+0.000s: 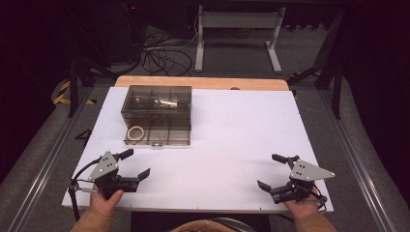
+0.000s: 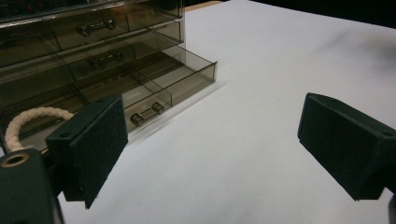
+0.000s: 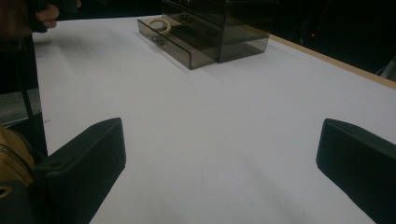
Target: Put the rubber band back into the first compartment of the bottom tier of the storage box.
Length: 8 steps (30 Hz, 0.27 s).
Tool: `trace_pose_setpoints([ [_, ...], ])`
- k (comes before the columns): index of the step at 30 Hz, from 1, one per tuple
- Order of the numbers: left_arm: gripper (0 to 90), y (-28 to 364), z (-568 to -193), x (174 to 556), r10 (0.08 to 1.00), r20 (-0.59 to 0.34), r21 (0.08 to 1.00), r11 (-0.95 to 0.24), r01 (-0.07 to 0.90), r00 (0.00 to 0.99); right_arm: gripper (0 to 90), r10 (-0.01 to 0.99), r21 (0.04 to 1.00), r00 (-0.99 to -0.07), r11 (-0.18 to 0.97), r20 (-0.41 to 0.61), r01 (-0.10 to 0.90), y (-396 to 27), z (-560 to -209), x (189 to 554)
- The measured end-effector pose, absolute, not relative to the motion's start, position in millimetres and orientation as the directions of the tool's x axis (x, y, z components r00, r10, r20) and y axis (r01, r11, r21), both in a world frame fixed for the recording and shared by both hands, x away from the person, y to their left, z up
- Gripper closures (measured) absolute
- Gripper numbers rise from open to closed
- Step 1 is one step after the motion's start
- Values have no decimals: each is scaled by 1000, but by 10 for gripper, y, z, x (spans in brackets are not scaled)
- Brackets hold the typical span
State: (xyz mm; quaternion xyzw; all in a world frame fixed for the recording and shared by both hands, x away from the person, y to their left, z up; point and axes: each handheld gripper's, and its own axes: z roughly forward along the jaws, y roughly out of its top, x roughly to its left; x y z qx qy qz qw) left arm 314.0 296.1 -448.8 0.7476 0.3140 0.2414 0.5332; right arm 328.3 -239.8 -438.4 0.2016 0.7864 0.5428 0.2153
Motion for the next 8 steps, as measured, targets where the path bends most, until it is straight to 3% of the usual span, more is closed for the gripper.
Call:
trace_pose_setpoints([
  [8,90,2967,-4472,3136,734,23,952,-223,208,679,20,549,940,-827,331,-122,82,-2390,-4388,3287],
])
